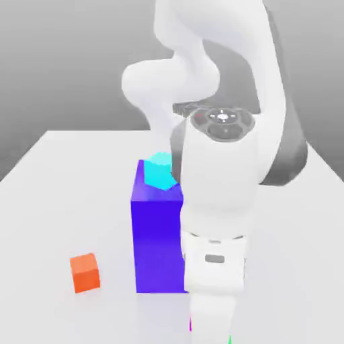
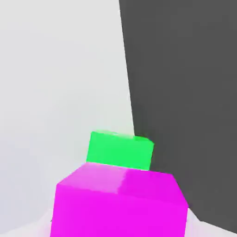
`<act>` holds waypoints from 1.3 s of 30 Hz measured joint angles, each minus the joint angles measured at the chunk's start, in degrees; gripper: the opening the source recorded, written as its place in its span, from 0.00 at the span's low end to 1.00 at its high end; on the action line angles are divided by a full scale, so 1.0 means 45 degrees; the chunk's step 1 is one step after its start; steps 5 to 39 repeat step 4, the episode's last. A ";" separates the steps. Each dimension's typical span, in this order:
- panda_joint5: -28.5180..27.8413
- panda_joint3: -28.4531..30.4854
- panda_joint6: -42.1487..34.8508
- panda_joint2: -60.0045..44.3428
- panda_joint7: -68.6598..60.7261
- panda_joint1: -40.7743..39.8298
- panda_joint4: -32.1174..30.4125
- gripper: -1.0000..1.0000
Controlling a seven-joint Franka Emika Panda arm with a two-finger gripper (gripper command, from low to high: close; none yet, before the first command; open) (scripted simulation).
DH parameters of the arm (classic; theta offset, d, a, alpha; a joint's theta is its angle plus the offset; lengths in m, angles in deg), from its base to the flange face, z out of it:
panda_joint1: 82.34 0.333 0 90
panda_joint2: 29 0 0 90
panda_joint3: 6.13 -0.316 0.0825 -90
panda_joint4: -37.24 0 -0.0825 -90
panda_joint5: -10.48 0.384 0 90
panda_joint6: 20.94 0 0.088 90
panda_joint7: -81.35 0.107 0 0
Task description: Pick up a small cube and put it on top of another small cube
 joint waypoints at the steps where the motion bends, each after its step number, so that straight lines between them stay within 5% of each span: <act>1: 0.0134 -0.0115 0.0264 -0.0300 -0.0102 -0.0077 0.0023 1.00; 39: 0.0134 -0.0115 0.0264 -0.0300 -0.0102 -0.0077 0.0023 1.00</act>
